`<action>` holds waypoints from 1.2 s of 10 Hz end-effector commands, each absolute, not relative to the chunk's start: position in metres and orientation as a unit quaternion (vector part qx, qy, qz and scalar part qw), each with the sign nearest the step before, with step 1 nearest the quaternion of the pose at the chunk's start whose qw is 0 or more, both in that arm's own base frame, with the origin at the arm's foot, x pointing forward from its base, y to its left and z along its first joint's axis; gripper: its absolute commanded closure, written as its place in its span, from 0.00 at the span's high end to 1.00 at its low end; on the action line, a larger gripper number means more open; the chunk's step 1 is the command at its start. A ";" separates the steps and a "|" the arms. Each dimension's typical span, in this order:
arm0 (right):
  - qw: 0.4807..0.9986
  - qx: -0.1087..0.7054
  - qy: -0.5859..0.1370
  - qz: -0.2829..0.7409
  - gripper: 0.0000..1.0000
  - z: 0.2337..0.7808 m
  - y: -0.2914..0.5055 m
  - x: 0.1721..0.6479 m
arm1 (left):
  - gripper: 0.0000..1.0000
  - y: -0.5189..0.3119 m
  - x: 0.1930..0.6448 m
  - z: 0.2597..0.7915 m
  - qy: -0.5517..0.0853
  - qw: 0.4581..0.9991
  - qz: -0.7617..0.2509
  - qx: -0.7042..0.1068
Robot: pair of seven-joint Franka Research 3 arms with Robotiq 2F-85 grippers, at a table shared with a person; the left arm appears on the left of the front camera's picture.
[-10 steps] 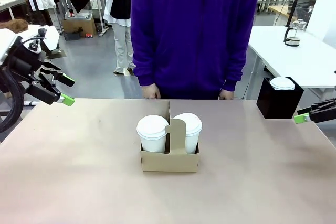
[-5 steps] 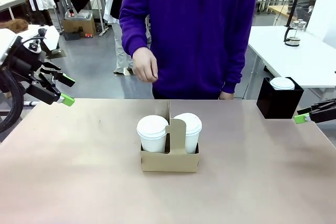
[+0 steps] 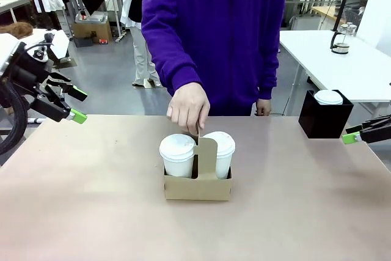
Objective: Pour a drink into a cup and package it in a carrier.
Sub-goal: Insert the held 600 ml Paper Cup into the Cup Carrier.
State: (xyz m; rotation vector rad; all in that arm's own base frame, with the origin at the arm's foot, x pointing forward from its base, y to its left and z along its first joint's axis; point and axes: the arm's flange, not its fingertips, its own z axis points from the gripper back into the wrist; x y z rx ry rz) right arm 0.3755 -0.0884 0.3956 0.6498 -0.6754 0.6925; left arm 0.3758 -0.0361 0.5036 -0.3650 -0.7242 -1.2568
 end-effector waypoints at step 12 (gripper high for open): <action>0.833 0.314 -0.317 0.328 0.79 0.397 -0.089 0.377 | 1.00 -0.036 0.377 0.503 -0.334 0.729 -0.573 -0.171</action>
